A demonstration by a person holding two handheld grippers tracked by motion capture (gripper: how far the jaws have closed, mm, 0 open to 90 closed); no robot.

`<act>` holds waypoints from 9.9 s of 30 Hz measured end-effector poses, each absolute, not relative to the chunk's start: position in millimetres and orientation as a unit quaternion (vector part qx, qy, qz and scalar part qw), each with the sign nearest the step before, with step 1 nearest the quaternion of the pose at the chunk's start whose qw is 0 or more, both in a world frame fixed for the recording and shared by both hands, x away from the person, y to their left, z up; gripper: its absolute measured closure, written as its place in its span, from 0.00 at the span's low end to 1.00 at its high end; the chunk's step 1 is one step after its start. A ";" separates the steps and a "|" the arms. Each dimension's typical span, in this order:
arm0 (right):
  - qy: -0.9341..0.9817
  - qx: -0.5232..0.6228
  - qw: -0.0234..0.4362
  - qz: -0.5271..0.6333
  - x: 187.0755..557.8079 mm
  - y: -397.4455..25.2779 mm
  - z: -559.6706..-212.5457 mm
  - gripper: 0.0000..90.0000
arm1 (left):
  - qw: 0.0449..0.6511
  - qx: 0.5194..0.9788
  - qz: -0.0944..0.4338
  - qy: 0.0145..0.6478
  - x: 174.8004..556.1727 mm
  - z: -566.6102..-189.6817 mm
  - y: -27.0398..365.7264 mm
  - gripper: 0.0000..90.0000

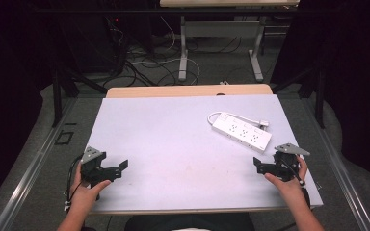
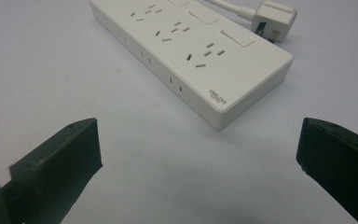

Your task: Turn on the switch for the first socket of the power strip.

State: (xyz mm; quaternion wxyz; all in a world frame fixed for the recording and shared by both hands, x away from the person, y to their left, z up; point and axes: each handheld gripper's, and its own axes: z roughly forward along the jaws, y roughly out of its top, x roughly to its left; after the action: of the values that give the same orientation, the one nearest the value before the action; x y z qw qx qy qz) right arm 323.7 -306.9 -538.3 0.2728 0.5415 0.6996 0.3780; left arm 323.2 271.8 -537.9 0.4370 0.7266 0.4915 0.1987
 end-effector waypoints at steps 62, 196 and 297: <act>0.810 0.456 0.185 0.320 383.1 -292.8 -452.9 0.34 | 0.435 0.719 0.206 0.501 320.0 -543.7 268.4 0.00; 0.801 0.554 0.125 0.189 550.7 -226.0 -480.0 1.00 | 0.433 0.721 0.194 0.506 322.3 -546.6 272.3 0.00; 0.800 0.509 0.172 0.268 548.8 -215.0 -487.7 0.51 | 0.434 0.718 0.191 0.509 324.6 -548.1 270.4 0.00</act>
State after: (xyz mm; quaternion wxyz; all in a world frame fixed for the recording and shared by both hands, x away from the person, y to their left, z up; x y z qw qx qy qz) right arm 548.8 -215.0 -487.7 0.1724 0.5090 0.7997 0.2678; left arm 324.6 270.4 -548.1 0.4339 0.7182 0.5094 0.1909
